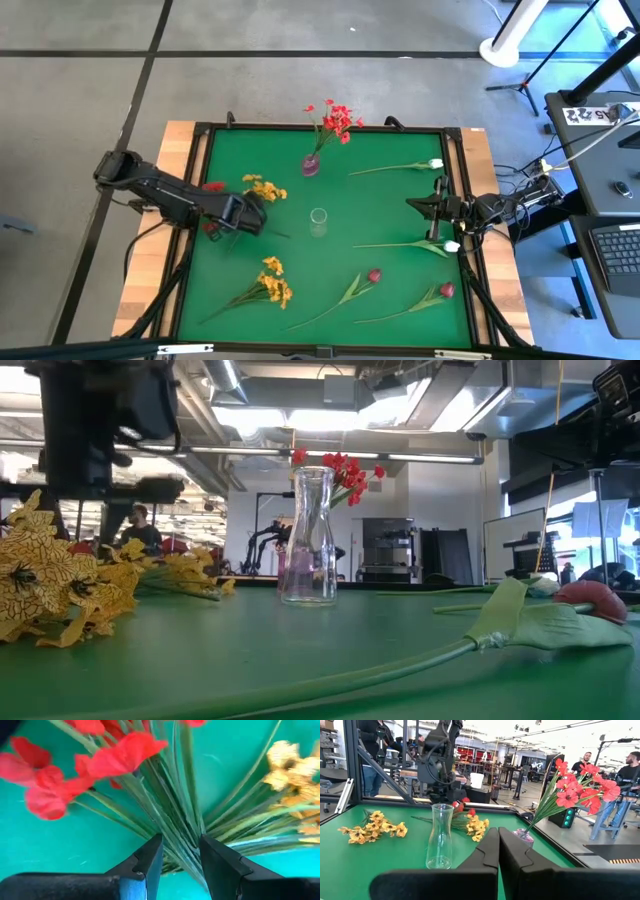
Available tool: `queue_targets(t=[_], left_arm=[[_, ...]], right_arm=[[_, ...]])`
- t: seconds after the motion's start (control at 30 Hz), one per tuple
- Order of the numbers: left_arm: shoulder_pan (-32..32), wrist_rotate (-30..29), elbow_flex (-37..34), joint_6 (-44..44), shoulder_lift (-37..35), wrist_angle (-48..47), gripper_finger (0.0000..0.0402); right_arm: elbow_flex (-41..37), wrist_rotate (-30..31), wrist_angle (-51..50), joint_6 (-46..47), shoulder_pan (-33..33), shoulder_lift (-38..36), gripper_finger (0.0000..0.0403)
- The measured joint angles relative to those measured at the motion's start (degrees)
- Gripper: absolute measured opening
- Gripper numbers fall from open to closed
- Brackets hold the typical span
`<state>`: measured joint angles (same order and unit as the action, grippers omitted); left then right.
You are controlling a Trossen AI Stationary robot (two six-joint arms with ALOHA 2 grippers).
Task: Sort flowers into vase by color
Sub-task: Put the red flowers into the violet vase
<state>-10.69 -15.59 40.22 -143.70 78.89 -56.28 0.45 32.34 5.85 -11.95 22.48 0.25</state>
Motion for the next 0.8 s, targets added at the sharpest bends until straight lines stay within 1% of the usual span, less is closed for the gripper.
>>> queue_targets(t=[0.17,0.3,0.4,0.5,0.57,0.6,0.7,0.8], left_arm=[[1.7,0.2,-4.4,1.8,0.0,7.3,0.0124],[1.7,-0.4,-5.1,3.2,0.0,7.7,0.0117],[1.7,-0.9,-5.1,3.8,0.0,7.6,0.0091],[1.7,-1.7,-4.9,4.4,0.0,7.5,0.0047],[1.7,-2.2,-4.3,6.1,0.0,7.2,0.0017],[1.7,-2.7,-3.7,6.8,-0.2,6.8,0.0011],[0.9,-6.4,-0.6,8.4,-1.8,3.7,0.0007],[-0.4,-11.5,4.4,9.4,-4.5,-1.9,0.0005]], right_arm=[[0.0,0.0,0.0,0.0,0.0,0.0,0.0001],[0.0,0.0,0.0,0.0,0.0,0.0,0.0001],[0.0,0.0,0.0,0.0,0.0,0.0,0.0001],[0.0,0.0,0.0,0.0,0.0,0.0,0.0001],[0.0,0.0,0.0,0.0,0.0,0.0,0.0001],[0.0,0.0,0.0,0.0,0.0,0.0,0.0001],[0.0,0.0,0.0,0.0,0.0,0.0,0.0001],[0.0,0.0,0.0,0.0,0.0,0.0,0.0001]])
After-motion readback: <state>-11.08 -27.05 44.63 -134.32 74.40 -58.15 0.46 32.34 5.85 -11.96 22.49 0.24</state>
